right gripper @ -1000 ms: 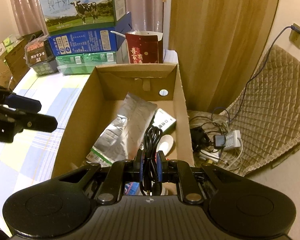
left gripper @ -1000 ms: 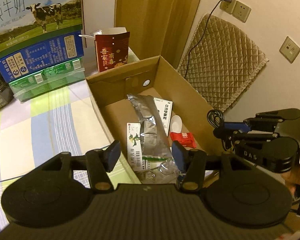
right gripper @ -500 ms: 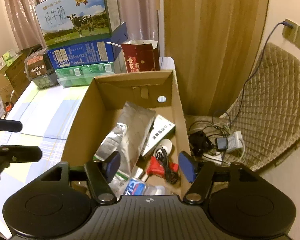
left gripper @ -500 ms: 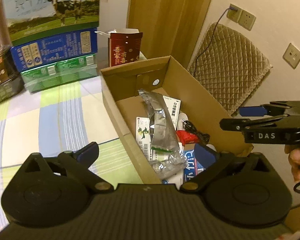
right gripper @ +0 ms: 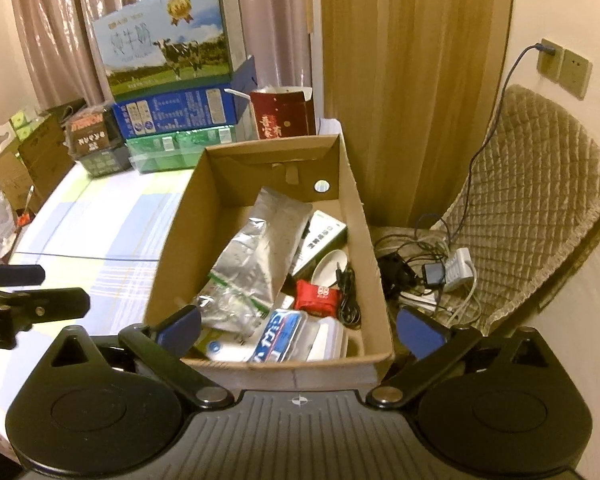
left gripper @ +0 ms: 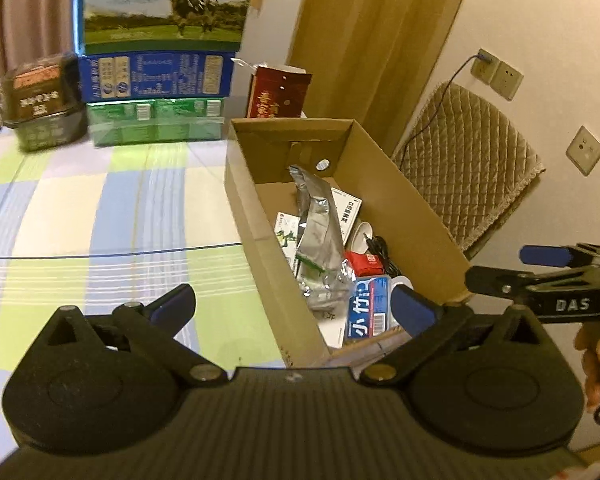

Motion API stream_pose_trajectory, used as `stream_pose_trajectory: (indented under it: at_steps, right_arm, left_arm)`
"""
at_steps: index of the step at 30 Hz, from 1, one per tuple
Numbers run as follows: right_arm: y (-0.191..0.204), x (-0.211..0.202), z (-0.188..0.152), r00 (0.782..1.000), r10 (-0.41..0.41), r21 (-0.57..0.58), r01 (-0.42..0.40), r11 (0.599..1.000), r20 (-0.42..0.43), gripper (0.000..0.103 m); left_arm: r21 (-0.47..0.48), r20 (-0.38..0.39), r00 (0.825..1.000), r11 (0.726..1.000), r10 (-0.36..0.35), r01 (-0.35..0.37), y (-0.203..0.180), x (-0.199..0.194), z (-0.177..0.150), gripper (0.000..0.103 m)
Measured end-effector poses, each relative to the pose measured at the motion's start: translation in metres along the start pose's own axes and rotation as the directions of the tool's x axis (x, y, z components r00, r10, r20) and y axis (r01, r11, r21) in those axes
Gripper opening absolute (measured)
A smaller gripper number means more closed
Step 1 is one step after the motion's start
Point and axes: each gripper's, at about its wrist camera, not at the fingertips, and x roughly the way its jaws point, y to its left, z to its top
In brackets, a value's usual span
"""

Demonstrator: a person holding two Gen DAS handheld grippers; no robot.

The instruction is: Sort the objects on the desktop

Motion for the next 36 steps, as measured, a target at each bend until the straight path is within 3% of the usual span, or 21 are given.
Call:
stream_pose_trajectory:
  at_steps: [16,23,36]
  right_arm:
    - [0.026,-0.074,-0.047,0.996,-0.074,0.028,0.072,0.997,0.051,0.101]
    - [0.033,-0.098,-0.07,0.994,-0.088,0.034,0.086,0.996,0.07,0.101]
    - [0.043,-0.121,-0.091,0.992,-0.092,0.011,0.092,0.996,0.09,0.101]
  left_arm:
    - [0.022,0.086,0.988,0.991,0.128,-0.131,-0.019,-0.069,-0.049,0.102]
    - [0.027,0.116,0.983,0.989,0.144,-0.148,-0.026,-0.087,-0.065,0.102]
    - [0.007,0.097,0.981,0.986,0.166,-0.167,-0.028,-0.094,-0.086,0.102]
